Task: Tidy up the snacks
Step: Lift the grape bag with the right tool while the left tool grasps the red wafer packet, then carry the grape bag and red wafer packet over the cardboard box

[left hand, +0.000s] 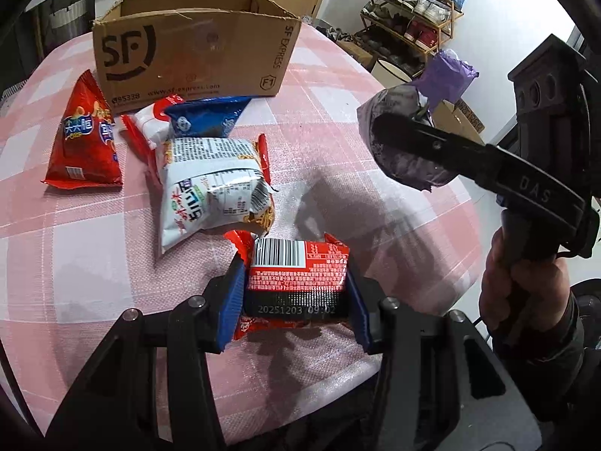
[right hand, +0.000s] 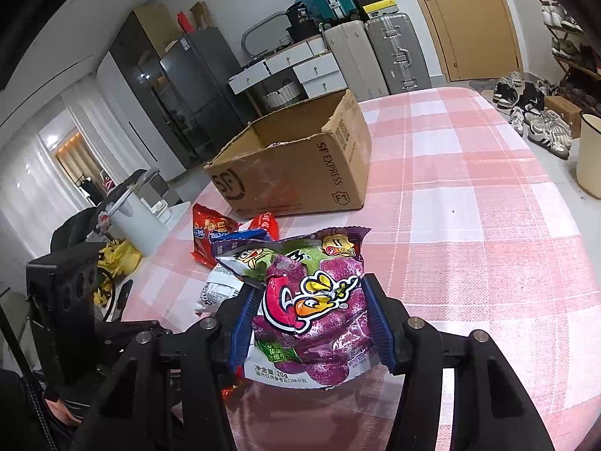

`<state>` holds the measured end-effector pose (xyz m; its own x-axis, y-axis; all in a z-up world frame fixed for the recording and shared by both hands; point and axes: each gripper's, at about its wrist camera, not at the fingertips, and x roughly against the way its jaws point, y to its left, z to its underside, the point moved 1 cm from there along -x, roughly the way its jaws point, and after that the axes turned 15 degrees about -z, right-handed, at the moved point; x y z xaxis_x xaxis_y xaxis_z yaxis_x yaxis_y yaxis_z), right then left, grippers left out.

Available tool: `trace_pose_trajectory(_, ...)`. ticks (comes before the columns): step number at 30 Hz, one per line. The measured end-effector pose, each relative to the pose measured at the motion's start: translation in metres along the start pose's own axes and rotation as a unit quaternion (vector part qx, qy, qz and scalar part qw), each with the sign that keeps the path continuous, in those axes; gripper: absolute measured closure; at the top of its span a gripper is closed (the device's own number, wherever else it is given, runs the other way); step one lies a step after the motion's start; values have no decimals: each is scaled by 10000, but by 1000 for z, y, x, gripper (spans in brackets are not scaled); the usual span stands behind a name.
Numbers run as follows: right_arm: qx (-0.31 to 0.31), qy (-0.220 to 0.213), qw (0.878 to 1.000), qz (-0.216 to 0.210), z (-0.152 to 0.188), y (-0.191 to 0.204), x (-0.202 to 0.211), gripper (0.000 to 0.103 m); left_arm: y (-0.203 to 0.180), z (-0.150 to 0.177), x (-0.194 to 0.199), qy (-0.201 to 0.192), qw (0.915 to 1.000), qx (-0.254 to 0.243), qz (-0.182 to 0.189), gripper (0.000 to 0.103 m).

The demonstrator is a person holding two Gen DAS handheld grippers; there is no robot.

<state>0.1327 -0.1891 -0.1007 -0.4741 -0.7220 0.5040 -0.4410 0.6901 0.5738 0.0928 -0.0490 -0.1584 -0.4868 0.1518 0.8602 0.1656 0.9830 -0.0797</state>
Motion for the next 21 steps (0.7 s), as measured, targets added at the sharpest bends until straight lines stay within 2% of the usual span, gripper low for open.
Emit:
trace_pose_trajectory(6,53,48,9999,-70,-2,5,-2,48,16,1,21,-184,9997,174,-3,57)
trace_pose_trajectory(15,166,10,9997,-178,-8,18,1,48,41,-16,62,-795,9959,315,-284,57)
trace_pose_trajectory(21,286,-90,9985,-453,-20,39,6,48,53,-32,90,-1190,9912,399,-416,57)
